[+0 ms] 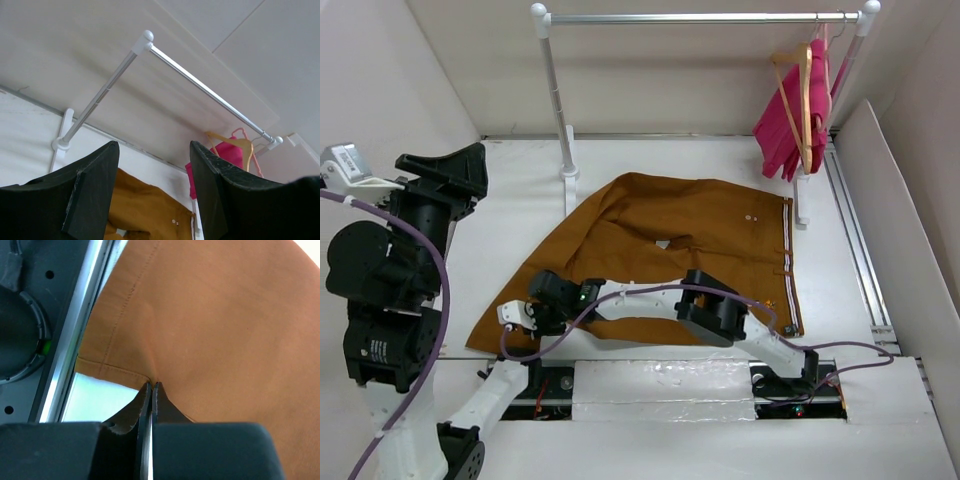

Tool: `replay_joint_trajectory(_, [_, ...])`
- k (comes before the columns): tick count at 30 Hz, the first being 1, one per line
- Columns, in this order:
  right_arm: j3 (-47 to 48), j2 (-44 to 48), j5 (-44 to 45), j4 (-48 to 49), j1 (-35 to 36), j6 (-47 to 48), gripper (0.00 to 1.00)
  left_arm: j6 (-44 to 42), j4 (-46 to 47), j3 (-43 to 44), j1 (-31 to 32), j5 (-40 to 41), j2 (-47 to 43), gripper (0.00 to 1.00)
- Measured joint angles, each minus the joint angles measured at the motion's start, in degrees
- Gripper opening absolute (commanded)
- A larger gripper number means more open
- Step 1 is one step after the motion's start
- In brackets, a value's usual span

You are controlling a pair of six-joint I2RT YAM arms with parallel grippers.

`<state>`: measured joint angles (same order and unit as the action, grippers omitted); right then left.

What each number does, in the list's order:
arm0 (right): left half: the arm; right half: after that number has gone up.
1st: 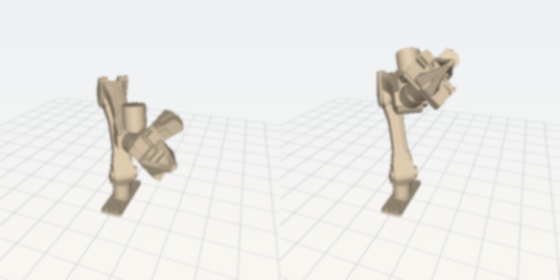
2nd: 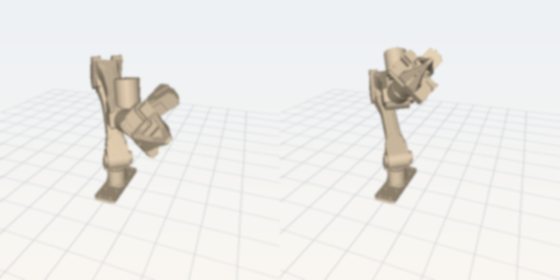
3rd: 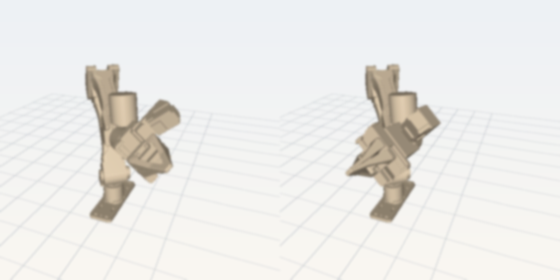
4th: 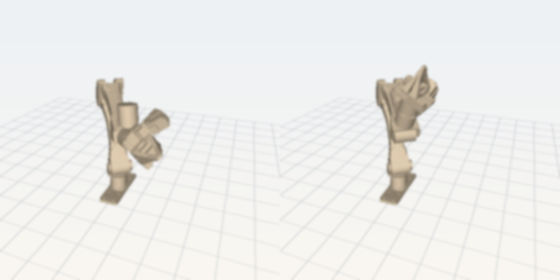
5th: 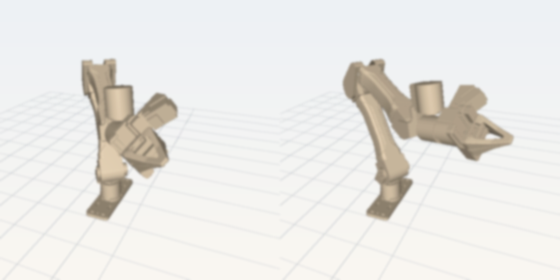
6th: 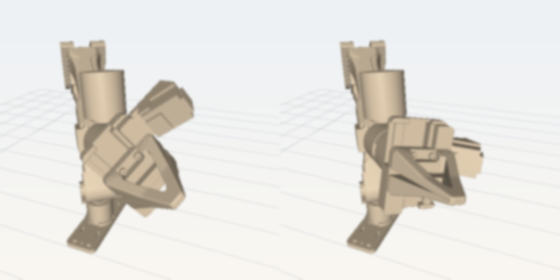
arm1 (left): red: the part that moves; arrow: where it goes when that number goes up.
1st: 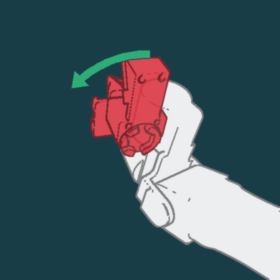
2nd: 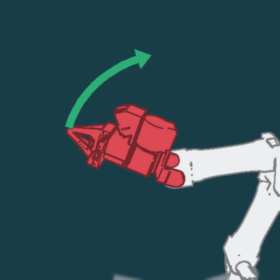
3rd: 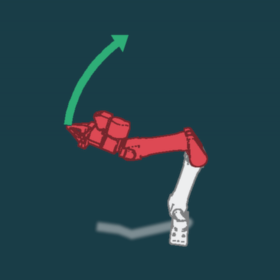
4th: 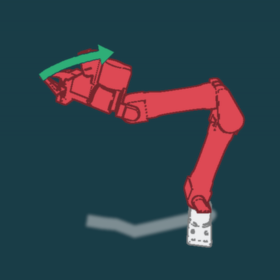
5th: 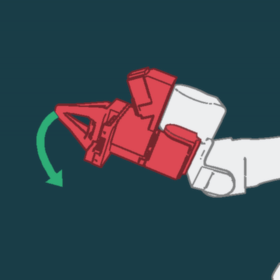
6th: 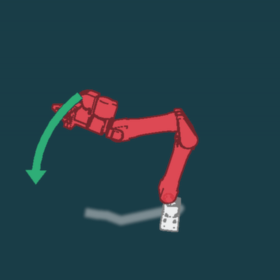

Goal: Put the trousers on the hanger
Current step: Flatten out the trousers at the center of the board.

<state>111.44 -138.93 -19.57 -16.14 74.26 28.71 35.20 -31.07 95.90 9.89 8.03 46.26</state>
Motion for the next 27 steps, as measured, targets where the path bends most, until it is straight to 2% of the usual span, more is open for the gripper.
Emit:
replay_joint_trajectory(4, [-1.07,1.07,1.86,1.07,-0.20,-2.45,0.00,-0.11,-0.07,-2.16,0.00,0.04,0.13,0.54])
replay_joint_trajectory(7, [3.72,0.59,2.62,-0.46,-1.92,-4.63,0.00,-0.26,-0.24,-2.93,0.04,0.66,0.26,0.53])
replay_joint_trajectory(9, [17.03,-3.76,3.19,-2.21,-4.24,-6.88,0.00,-0.35,-0.33,-2.84,0.50,1.55,0.57,0.53])
replay_joint_trajectory(11, [32.06,-9.53,4.79,0.24,-6.97,-10.01,0.01,-0.59,-1.11,-2.23,1.70,3.02,1.25,0.53])
replay_joint_trajectory(12, [38.01,-11.72,5.95,2.99,-8.79,-12.96,0.32,-0.79,-1.53,-1.81,2.10,3.74,1.68,0.53])
replay_joint_trajectory(13, [40.33,-12.46,7.17,6.69,-10.75,-16.94,0.54,-0.94,-1.86,-1.49,2.60,4.92,2.16,0.53])
replay_joint_trajectory(15, [37.79,-10.67,9.75,14.71,-15.08,-24.13,1.00,-1.33,-2.54,-1.38,3.52,7.41,2.84,0.54])
replay_joint_trajectory(17, [31.30,-7.56,11.85,21.05,-19.30,-29.42,1.00,-1.49,-3.39,-2.10,4.11,9.66,3.17,0.55])
replay_joint_trajectory(20, [28.98,-6.43,13.22,20.81,-24.33,-31.06,0.97,-1.53,-3.48,-8.33,4.59,11.43,1.64,0.55])
replay_joint_trajectory(21, [27.80,-5.79,13.55,20.04,-25.14,-30.23,0.86,-1.42,-4.00,-11.21,4.66,11.74,0.98,0.55])
replay_joint_trajectory(22, [24.22,-3.72,13.90,19.58,-25.46,-28.98,0.69,-1.27,-4.20,-14.32,4.66,11.87,0.42,0.54])
replay_joint_trajectory(23, [18.67,-0.35,14.21,18.60,-25.42,-27.78,0.46,-0.79,-4.39,-18.32,4.68,11.91,-0.57,0.53])
replay_joint_trajectory(24, [13.64,2.97,14.49,17.29,-25.05,-26.38,0.14,-0.24,-4.96,-22.77,4.70,11.98,-1.40,0.51])
replay_joint_trajectory(25, [7.67,7.21,14.73,16.31,-24.39,-25.09,0.05,0.39,-5.64,-27.08,4.70,11.80,-2.23,0.42])
replay_joint_trajectory(26, [2.19,11.34,14.88,15.37,-23.67,-24.22,0.00,1.44,-7.04,-31.32,4.68,11.37,-3.21,0.41])
replay_joint_trajectory(27, [-4.76,16.61,14.80,15.10,-22.71,-23.15,0.00,2.25,-8.50,-35.10,4.70,10.73,-4.02,0.41])
